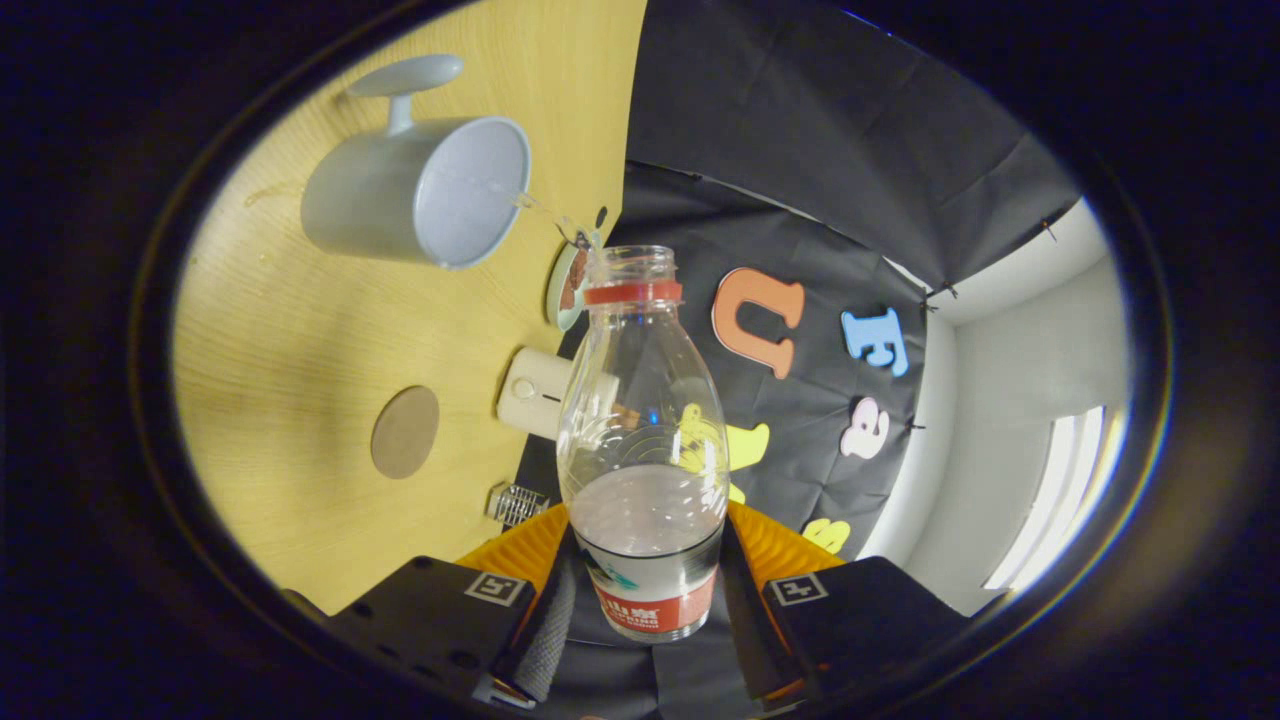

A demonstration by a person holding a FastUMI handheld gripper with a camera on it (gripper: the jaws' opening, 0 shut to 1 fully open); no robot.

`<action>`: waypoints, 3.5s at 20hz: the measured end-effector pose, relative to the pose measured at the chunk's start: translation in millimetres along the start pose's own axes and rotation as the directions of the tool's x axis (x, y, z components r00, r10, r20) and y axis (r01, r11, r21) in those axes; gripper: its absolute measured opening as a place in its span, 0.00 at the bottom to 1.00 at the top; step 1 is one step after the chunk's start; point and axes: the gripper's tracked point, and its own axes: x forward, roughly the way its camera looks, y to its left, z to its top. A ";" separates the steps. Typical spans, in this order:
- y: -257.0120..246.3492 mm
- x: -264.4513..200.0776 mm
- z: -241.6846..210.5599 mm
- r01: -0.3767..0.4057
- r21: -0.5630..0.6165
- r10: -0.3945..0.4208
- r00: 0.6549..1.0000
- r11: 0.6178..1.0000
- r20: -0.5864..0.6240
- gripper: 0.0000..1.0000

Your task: Take the bottle from table, then pour the juice into the cup, finally place the bottle on the coaster

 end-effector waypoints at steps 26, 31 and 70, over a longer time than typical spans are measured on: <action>-13.3 -2.3 8.0 -0.001 -0.143 0.003 1.000 0.990 0.019 0.74; -14.9 3.5 9.2 0.002 -0.150 0.001 1.000 0.989 0.022 0.74; 8.1 -13.6 -57.6 -0.107 0.980 0.266 0.962 0.167 0.060 0.74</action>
